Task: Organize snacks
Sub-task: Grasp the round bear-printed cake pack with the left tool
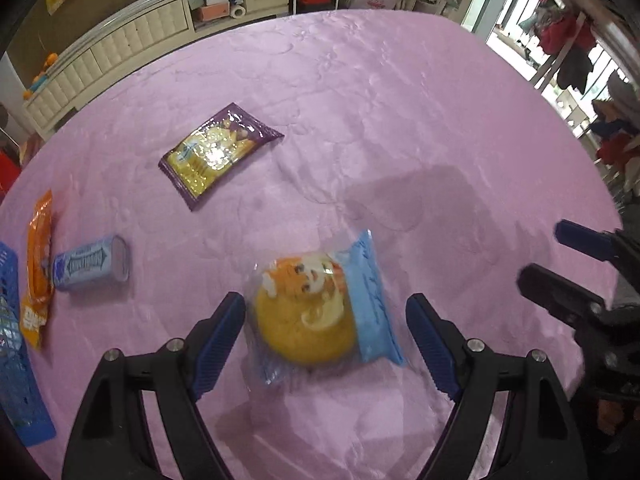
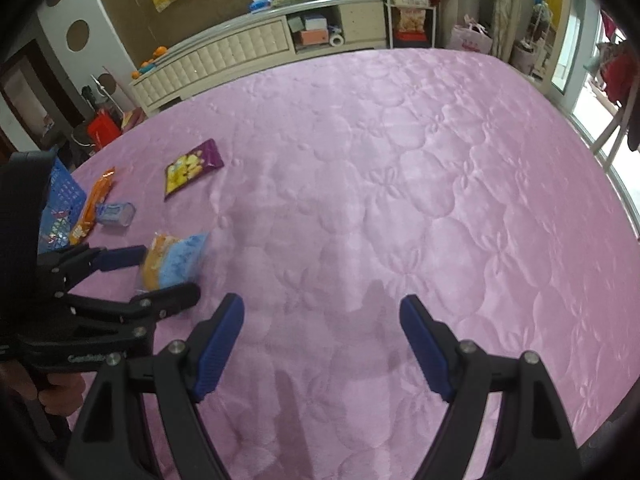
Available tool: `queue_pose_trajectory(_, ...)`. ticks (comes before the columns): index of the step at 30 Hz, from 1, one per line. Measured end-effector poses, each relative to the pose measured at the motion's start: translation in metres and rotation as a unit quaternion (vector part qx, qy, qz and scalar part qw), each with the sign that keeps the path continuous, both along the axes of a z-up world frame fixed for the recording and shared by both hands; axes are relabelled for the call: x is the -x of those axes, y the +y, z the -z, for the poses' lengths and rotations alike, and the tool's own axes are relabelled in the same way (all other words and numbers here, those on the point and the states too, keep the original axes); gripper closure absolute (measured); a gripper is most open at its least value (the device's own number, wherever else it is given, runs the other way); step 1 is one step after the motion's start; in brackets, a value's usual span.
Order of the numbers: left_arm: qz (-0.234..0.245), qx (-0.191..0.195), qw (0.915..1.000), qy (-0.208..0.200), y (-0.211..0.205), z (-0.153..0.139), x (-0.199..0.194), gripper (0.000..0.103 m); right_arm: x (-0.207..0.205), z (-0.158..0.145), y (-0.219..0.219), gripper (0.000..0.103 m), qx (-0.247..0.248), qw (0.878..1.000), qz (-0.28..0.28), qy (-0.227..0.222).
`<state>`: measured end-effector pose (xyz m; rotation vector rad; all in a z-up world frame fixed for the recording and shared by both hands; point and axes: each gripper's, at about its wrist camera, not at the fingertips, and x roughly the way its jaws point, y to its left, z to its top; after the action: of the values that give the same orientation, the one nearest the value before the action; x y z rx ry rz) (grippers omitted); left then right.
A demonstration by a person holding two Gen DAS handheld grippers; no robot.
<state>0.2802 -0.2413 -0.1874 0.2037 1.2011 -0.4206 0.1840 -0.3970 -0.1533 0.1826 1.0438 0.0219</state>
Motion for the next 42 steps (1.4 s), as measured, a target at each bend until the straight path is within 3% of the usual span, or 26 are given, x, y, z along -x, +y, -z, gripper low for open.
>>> queue_pose_trajectory(3, -0.006, 0.007, 0.9999, 0.003, 0.0, 0.003, -0.003, 0.024, 0.001, 0.001, -0.005, 0.019, -0.008, 1.0, 0.007, 0.001)
queue_pose_trajectory(7, -0.006, -0.008, 0.9998, -0.018, 0.001, 0.001, 0.004, 0.044, 0.002, 0.001, -0.007, 0.019, -0.015, 1.0, 0.01, 0.005)
queue_pose_trajectory(9, -0.024, -0.001, 0.9994, -0.026, 0.008, -0.004, 0.006, 0.046, 0.003, 0.002, -0.005, 0.019, -0.016, 1.0, 0.009, 0.007)
queue_pose_trajectory(12, -0.055, -0.01, 0.9975, -0.044, 0.023, -0.004, 0.015, 0.047, 0.002, 0.0, -0.003, 0.019, -0.013, 1.0, 0.009, 0.002)
queue_pose_trajectory(18, -0.099, 0.025, 0.9933, -0.053, 0.06, -0.015, 0.039, 0.048, 0.001, 0.003, 0.009, 0.019, 0.015, 1.0, 0.006, -0.001)
queue_pose_trajectory(23, -0.124, 0.028, 0.9869, -0.099, 0.089, -0.037, 0.047, 0.048, -0.004, -0.012, 0.032, 0.019, 0.025, 0.999, -0.027, -0.031)
queue_pose_trajectory(32, -0.156, 0.035, 0.9805, -0.114, 0.136, -0.044, 0.033, 0.048, -0.057, -0.034, 0.079, 0.019, 0.029, 0.994, -0.092, -0.06)
queue_pose_trajectory(35, -0.168, 0.033, 0.9783, -0.117, 0.15, -0.046, 0.022, 0.048, -0.083, -0.029, 0.095, 0.019, 0.023, 0.993, -0.109, -0.049)
queue_pose_trajectory(42, -0.175, 0.022, 0.9758, -0.129, 0.168, -0.048, 0.0, 0.048, -0.138, -0.001, 0.133, 0.019, 0.06, 0.985, -0.158, -0.011)
